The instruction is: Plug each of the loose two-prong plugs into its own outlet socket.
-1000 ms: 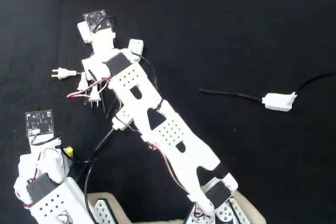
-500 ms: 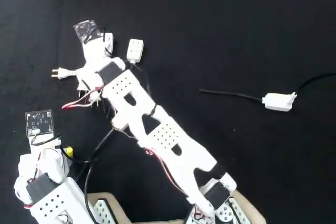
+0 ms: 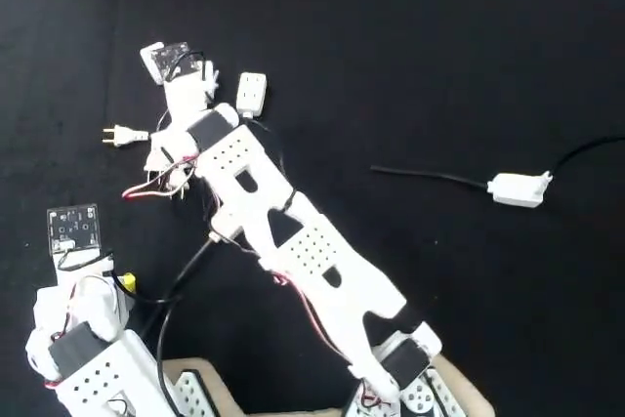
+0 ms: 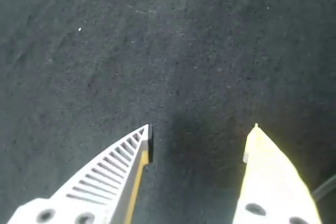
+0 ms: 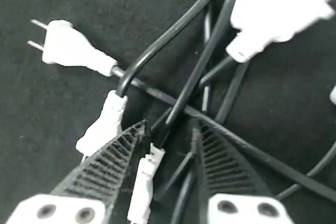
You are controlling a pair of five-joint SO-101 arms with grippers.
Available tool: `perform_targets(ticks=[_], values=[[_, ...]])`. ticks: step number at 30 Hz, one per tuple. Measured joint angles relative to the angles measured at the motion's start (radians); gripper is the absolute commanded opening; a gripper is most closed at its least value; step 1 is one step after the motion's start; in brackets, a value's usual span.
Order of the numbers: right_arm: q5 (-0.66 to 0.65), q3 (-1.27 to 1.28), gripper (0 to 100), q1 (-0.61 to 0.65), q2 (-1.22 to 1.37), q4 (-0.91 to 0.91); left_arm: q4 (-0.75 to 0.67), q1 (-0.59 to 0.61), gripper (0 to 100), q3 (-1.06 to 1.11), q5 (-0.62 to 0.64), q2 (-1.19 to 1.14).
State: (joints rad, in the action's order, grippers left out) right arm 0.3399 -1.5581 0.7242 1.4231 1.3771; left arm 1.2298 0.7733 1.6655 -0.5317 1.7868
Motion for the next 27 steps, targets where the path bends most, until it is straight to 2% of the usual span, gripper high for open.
perform_targets(ticks=[7,11,19,21,24,27], values=[[-0.023,0.031,9.6,-0.002,-0.011,0.000,0.000,0.000,29,0.000,0.000,0.000],[-0.029,0.049,0.8,0.005,-0.014,0.005,0.000,0.000,29,0.000,0.000,0.000],[-0.029,0.063,1.7,0.005,-0.021,0.023,0.000,0.000,29,0.000,0.000,0.000],[-0.029,0.064,5.7,0.009,-0.038,0.068,0.000,0.000,29,0.000,0.000,0.000],[0.014,0.071,18.8,0.043,-0.052,0.133,0.000,0.000,29,0.000,0.000,0.000],[0.044,0.084,20.2,0.084,-0.068,0.160,0.000,0.000,29,0.000,0.000,0.000]])
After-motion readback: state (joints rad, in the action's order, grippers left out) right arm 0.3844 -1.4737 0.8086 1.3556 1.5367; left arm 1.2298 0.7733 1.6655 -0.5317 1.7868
